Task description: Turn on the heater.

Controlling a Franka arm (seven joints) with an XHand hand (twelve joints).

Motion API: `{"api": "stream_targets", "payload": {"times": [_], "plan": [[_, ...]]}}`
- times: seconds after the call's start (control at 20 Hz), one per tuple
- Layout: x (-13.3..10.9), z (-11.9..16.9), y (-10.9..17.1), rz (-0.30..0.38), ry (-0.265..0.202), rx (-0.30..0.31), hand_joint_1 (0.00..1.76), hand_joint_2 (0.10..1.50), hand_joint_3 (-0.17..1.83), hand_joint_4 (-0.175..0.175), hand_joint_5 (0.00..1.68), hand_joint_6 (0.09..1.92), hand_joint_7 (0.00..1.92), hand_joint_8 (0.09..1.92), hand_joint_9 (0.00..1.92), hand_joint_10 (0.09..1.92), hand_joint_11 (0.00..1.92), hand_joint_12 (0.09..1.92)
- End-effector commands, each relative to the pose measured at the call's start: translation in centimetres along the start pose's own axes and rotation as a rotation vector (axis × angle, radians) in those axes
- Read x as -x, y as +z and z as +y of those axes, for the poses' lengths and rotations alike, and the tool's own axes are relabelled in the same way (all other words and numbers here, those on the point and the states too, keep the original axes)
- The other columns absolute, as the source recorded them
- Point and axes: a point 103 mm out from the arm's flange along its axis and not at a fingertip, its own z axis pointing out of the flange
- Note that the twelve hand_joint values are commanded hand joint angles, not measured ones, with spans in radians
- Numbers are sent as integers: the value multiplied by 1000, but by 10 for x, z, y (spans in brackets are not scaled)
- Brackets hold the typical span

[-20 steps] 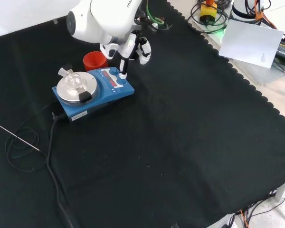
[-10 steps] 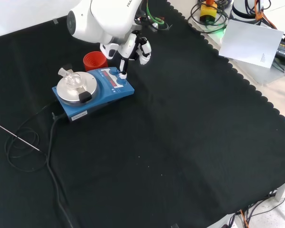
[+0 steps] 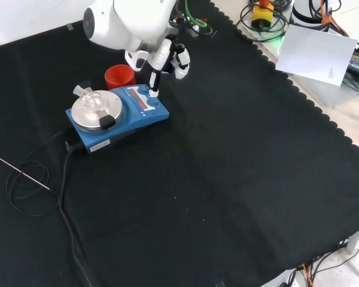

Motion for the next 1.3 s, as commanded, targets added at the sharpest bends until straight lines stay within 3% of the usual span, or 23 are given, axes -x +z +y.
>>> {"api": "stream_targets", "payload": {"times": [0.05, 1.3], "plan": [[-3, -5, -3, -3, 3, 4, 1410, 768, 973, -24, 260, 87, 1625, 1293, 1803, 1355, 1769, 1488], [-6, 15, 2, -4, -6, -11, 1412, 766, 979, -24, 260, 87, 1625, 1296, 1804, 1358, 1768, 1488]]}}
